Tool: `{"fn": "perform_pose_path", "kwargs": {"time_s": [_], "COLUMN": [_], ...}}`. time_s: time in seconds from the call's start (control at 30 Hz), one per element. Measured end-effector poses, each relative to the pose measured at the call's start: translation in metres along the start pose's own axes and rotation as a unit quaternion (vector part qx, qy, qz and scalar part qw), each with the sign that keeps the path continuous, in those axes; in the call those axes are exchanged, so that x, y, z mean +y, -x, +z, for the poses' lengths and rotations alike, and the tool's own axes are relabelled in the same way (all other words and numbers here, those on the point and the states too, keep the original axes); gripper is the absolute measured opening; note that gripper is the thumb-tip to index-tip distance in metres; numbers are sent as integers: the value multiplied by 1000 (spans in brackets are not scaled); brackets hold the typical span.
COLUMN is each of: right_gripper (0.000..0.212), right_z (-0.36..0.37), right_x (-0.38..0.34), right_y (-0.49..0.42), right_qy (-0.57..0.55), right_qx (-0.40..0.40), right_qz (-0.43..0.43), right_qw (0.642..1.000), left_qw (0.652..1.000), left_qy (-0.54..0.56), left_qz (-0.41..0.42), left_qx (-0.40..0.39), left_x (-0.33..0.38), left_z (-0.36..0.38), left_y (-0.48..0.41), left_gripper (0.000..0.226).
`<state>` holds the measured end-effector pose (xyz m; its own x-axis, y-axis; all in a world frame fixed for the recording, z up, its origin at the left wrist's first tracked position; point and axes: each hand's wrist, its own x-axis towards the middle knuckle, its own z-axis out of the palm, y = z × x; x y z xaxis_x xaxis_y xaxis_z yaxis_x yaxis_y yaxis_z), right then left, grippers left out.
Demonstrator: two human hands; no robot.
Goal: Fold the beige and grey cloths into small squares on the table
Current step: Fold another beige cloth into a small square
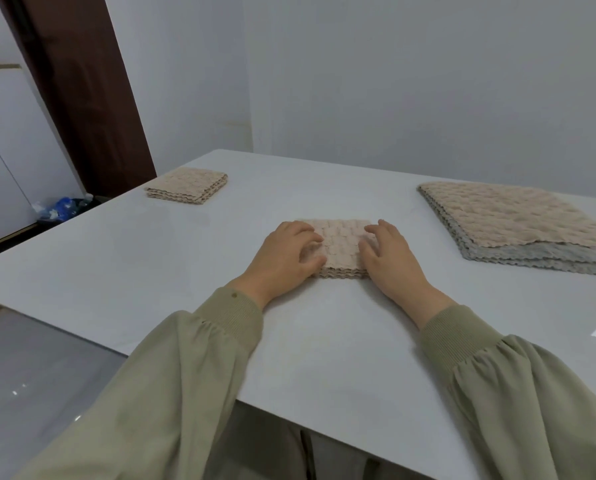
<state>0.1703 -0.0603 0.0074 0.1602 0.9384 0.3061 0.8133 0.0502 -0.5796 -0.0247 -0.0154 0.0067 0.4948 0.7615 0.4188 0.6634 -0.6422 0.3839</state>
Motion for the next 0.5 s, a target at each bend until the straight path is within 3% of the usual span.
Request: {"fn": "perform_pose_path", "kwargs": {"time_s": [0.23,0.5], "right_gripper": [27,17], "right_z": [-13,-8], "right_x": [4,6], "right_y": [34,24], "right_qy": [62,68], "right_qx": [4,25], "right_qz": [-34,-56], "right_qw": [997,996], "left_qw": [994,988], "left_qy": [-80,-150], "left_qz": [66,30], "left_qx": [38,0], "left_x": [7,3], "left_z": [-8,-11], "left_y": [25,15], "left_gripper": [21,20]}}
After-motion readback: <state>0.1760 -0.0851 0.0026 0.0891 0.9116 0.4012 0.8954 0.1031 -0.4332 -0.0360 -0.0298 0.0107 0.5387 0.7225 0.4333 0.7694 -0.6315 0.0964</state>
